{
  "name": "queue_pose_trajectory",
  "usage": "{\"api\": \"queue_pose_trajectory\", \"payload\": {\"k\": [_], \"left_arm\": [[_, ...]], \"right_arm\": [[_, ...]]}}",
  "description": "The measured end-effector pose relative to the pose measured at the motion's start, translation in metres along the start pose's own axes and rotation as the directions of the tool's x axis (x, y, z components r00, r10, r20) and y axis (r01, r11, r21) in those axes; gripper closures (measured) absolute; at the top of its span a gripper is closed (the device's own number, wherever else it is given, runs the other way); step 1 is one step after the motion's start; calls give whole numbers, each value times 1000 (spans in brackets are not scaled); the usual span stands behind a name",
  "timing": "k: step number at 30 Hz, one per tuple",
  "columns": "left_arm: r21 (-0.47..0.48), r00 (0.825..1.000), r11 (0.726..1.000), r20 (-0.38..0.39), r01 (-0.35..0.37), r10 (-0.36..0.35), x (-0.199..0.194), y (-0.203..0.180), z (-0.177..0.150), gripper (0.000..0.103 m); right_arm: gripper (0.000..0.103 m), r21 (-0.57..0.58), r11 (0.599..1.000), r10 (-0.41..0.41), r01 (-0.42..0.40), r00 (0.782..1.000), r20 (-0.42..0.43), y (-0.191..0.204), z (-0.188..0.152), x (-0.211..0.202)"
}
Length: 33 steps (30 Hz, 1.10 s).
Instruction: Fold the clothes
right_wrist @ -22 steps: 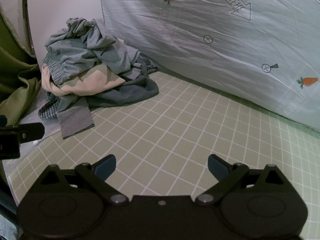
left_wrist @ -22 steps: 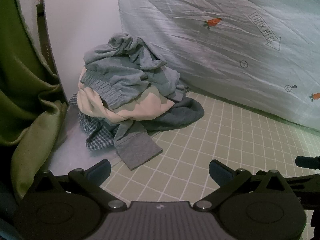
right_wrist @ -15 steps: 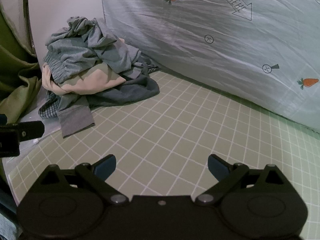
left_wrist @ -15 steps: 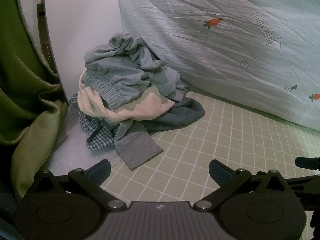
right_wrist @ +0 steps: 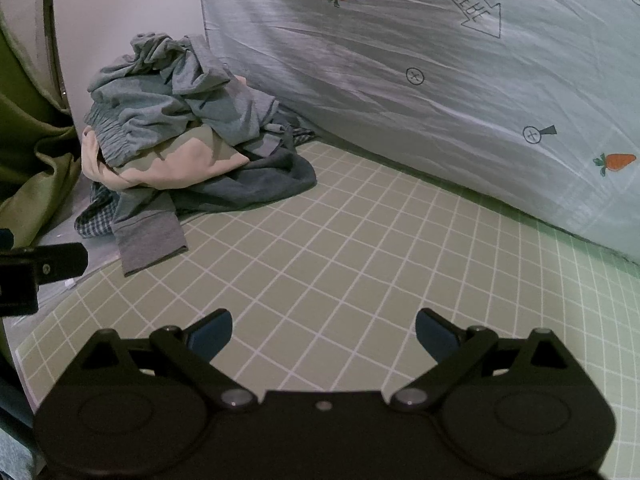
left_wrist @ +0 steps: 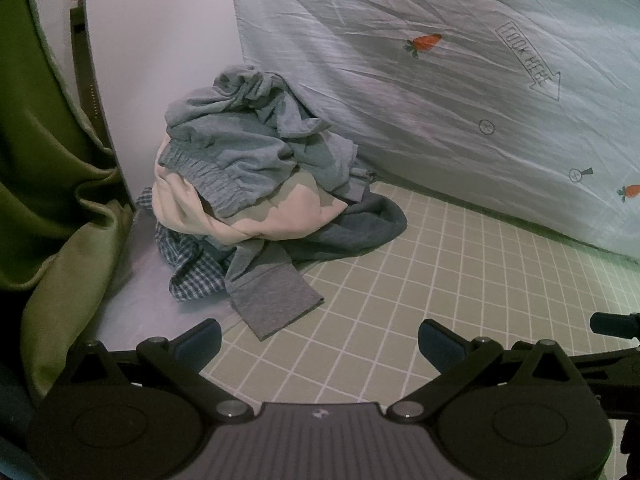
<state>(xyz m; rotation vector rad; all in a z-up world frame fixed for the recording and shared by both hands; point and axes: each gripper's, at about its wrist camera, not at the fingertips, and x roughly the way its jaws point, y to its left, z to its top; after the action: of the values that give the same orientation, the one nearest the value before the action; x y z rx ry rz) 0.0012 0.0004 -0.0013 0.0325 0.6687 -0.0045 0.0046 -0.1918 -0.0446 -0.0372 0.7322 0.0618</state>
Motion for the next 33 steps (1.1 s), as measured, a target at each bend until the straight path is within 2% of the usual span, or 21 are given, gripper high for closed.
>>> {"api": "queue_pose_trajectory", "payload": {"k": [25, 33], "left_arm": [[2, 1000, 1000, -11, 2, -1, 3, -2, 1, 0], [9, 999, 1000, -21, 26, -26, 4, -2, 0, 0]], "right_arm": [[4, 7, 1000, -2, 2, 1000, -10, 0, 0, 1], [4, 9, 1000, -3, 3, 1000, -13, 0, 0, 1]]}}
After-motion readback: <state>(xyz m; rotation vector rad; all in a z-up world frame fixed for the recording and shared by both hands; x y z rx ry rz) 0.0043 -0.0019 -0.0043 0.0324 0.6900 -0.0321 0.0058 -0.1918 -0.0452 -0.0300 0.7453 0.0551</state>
